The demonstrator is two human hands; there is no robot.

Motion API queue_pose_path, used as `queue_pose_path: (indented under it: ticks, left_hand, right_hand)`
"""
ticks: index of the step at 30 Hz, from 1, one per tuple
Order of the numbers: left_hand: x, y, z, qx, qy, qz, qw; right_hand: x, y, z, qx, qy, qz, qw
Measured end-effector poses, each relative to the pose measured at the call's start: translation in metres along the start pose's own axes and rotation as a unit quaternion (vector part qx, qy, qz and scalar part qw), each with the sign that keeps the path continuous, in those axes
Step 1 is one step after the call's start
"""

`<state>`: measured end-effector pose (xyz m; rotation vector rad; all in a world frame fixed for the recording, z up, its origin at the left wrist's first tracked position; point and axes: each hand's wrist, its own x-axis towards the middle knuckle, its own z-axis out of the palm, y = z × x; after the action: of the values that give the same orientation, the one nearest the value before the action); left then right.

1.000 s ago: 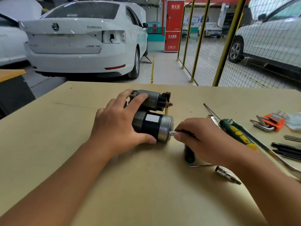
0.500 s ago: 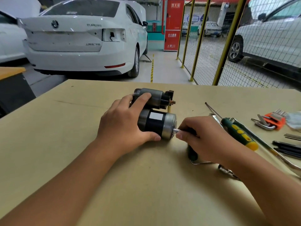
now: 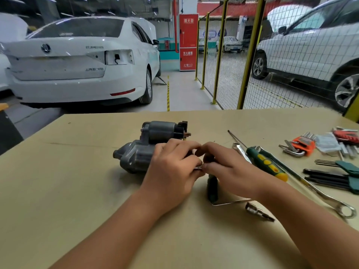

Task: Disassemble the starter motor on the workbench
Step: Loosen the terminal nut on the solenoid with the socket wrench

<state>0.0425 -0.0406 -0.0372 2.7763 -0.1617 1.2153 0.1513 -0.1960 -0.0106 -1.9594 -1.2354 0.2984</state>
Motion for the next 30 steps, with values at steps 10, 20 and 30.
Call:
queue_pose_path:
  ticks: [10,20,30]
  left_hand:
    - [-0.001,-0.007,-0.002,-0.039,-0.045,-0.043,0.997]
    - [-0.004,-0.006,-0.005,-0.049,-0.066,-0.083,0.993]
    - [-0.004,-0.007,-0.007,-0.062,-0.074,-0.085,0.992]
  right_hand:
    - [-0.011,0.028,-0.079,-0.289,0.168,0.243,0.911]
    - [-0.006,0.028,-0.062,-0.392,0.192,0.271,0.858]
    - [0.013,0.019,0.003,-0.285,0.138,0.193,0.929]
